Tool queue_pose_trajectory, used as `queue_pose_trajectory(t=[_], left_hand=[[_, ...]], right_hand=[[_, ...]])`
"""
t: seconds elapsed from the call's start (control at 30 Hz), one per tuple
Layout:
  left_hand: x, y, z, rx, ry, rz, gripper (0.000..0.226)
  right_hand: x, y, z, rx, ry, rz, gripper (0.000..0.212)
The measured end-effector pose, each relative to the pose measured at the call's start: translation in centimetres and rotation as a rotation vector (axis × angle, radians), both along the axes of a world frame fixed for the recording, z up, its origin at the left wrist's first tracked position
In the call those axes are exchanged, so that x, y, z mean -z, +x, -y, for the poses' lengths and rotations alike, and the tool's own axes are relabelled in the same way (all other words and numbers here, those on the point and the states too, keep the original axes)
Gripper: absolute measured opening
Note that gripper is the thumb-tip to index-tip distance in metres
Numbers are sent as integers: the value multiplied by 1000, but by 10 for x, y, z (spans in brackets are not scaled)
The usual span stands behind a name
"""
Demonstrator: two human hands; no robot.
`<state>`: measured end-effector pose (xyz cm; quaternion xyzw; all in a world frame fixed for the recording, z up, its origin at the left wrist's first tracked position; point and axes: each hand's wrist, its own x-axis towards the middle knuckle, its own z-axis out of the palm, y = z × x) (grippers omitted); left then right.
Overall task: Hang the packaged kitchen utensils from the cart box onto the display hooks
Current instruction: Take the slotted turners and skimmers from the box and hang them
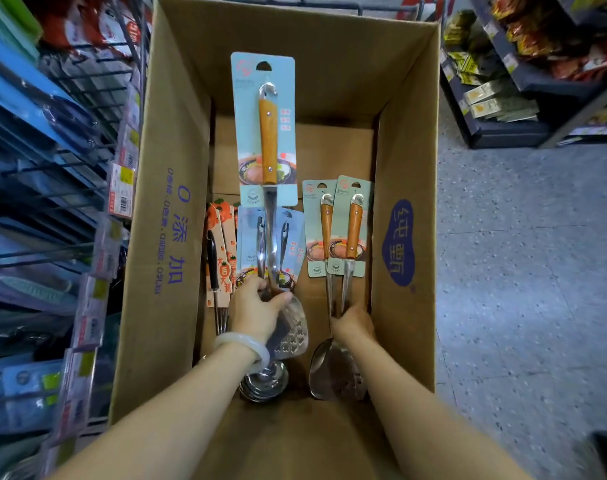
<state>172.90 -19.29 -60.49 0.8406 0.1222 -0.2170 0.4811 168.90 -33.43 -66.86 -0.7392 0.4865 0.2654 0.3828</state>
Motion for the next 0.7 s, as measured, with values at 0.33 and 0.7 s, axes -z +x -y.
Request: queue_pose_trajectory(t=[0.33, 0.7], left_hand=[[14, -11, -17, 4, 25, -51, 11], [-41, 11, -17, -36, 117, 118, 14]], right_hand=[[17, -1, -4, 227, 42, 94, 23], [-52, 21, -27, 244, 291, 599, 26]])
